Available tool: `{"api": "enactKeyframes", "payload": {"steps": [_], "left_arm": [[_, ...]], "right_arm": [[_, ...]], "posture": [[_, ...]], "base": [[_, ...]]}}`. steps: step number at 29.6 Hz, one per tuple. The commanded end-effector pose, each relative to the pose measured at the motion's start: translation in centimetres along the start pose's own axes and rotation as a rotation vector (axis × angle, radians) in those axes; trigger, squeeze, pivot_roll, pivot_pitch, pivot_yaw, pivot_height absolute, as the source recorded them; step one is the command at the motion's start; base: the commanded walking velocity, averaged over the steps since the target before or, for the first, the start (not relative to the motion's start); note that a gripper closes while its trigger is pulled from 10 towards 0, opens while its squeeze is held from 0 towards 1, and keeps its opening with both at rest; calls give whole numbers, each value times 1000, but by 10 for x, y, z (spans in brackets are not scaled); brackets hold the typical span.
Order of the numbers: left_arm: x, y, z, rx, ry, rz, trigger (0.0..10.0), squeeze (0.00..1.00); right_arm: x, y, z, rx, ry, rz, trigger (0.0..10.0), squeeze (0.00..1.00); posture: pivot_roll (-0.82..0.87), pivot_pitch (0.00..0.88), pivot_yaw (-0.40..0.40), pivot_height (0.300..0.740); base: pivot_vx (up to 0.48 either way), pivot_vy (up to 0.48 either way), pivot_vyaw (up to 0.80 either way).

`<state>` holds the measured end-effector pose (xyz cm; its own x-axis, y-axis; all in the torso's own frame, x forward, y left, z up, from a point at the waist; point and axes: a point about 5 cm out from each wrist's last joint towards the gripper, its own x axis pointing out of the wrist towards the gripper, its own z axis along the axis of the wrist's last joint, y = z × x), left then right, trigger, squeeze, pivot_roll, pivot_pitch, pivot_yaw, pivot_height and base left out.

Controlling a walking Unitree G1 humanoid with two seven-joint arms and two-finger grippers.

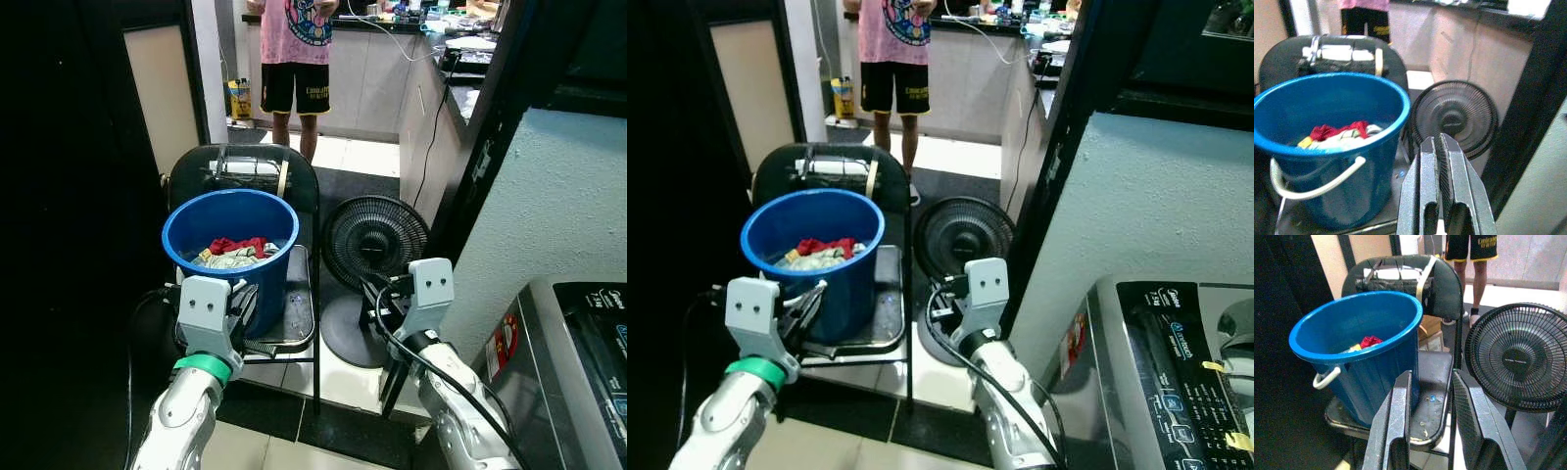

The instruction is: Clothes washing

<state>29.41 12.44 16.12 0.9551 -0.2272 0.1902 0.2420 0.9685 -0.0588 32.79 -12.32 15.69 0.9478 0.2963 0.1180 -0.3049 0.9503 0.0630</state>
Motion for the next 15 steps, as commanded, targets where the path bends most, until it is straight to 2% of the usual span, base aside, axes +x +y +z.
{"api": "enactKeyframes", "payload": {"steps": [1,3,15], "left_arm": [[-2,6,-3,-4,13,19,10000,0],[-2,6,-3,-4,13,17,10000,0],[-1,4,-3,-10,6,5,10000,0]], "right_arm": [[2,3,2,-4,-11,12,10000,0],[2,2,2,0,-15,9,10000,0],[4,1,5,11,-32,15,10000,0]], "posture": [[-13,12,23,740],[-16,12,25,740],[-15,14,23,740]], "base": [[431,0,800],[431,0,800],[428,0,0]]}}
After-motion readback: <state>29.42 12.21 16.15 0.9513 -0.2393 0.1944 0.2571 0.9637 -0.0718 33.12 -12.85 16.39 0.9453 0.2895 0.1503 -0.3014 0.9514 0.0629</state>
